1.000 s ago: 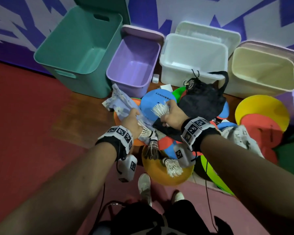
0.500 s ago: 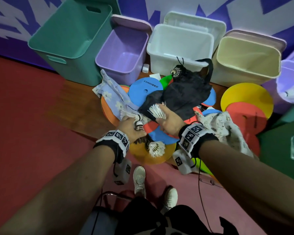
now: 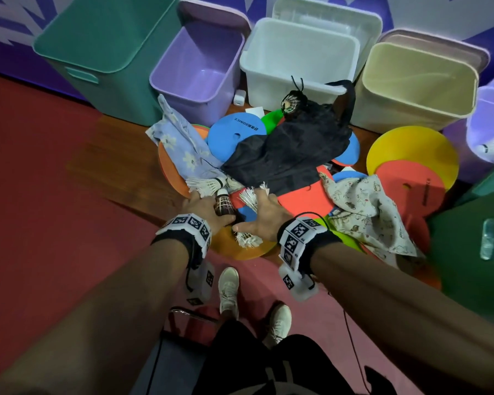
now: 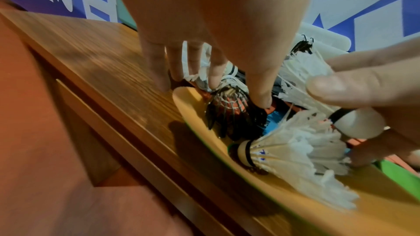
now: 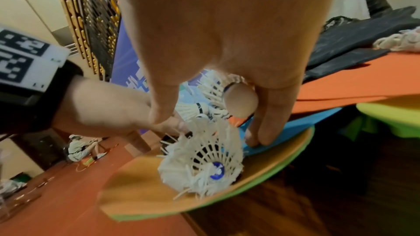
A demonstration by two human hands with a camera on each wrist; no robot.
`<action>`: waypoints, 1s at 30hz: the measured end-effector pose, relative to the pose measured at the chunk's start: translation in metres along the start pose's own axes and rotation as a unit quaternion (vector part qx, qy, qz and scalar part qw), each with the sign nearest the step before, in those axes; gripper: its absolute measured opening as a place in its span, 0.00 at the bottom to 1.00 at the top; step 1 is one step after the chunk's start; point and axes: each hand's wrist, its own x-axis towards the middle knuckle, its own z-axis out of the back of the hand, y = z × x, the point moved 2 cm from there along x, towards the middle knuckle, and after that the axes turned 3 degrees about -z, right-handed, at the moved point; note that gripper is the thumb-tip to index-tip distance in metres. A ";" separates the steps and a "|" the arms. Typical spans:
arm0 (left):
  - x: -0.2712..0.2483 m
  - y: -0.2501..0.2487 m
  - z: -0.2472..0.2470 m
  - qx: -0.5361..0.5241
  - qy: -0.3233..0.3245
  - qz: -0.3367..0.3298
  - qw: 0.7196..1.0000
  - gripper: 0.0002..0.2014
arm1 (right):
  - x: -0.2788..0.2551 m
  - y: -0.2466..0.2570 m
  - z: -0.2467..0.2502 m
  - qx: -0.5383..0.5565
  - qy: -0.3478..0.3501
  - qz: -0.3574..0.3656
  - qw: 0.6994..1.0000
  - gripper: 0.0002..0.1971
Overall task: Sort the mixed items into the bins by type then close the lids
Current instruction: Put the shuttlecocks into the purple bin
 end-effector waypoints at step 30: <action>0.020 0.008 0.019 -0.177 0.031 -0.026 0.983 0.11 | 0.017 0.010 -0.006 0.058 0.012 -0.023 0.998 0.27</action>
